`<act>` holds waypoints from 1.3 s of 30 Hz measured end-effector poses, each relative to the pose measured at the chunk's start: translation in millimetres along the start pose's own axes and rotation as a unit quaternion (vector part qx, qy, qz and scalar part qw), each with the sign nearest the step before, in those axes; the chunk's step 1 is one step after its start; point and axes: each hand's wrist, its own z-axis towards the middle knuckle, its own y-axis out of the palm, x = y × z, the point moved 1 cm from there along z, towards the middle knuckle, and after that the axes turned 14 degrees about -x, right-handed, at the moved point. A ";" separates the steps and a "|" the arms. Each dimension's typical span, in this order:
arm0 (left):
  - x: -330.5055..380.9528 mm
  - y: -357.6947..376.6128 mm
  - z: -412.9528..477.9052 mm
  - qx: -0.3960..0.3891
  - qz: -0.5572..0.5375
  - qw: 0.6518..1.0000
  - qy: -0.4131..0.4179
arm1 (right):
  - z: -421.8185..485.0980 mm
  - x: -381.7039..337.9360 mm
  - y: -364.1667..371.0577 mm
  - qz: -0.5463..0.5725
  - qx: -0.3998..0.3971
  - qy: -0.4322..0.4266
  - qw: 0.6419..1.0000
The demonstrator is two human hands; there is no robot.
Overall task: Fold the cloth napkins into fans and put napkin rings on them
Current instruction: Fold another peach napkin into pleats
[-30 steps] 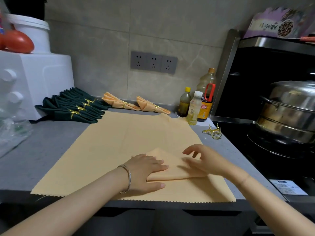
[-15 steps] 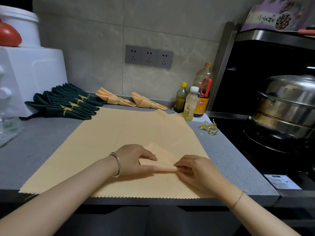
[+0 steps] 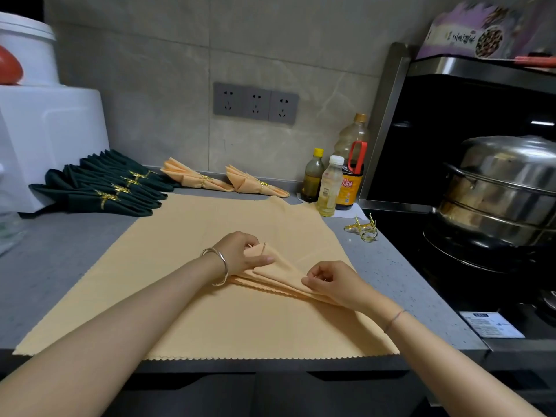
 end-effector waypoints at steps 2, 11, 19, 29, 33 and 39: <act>-1.4 1.5 6.7 -0.007 0.014 0.999 -0.029 | 3.4 -1.3 -0.1 0.004 0.002 0.010 1.000; 8.7 1.2 0.7 0.052 0.136 0.988 -0.054 | 6.2 -5.2 0.1 -0.071 0.032 0.045 0.996; 29.8 33.2 -12.3 -0.025 0.234 0.951 0.199 | 10.7 -5.5 1.0 -0.020 0.031 0.062 0.997; 46.0 29.6 29.4 0.005 0.265 0.946 0.185 | 19.1 18.9 -28.9 0.271 -0.007 0.085 0.959; 58.5 15.3 56.6 -0.027 0.298 0.946 0.124 | 45.0 45.7 -54.0 0.215 0.188 0.057 0.957; 61.9 12.5 92.3 0.002 0.271 0.960 0.065 | 75.2 106.2 -97.3 -0.004 0.400 0.132 0.907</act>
